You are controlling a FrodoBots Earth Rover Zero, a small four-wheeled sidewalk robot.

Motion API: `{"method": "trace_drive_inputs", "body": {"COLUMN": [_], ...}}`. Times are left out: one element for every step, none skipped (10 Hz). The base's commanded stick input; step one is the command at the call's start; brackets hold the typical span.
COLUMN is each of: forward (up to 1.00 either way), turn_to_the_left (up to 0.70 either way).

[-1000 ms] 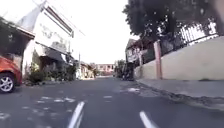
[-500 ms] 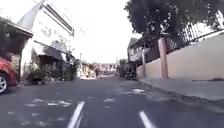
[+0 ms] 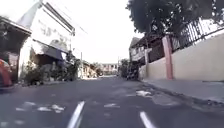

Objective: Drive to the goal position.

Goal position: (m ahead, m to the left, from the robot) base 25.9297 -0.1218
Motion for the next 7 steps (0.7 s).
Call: {"method": "trace_drive_inputs", "body": {"forward": [0.7, 0.7, 0.7, 0.7, 0.7, 0.7, 0.7], "turn_to_the_left": [-0.35, -0.35, -0.19, 0.0, 0.0, 0.0, 0.0]}}
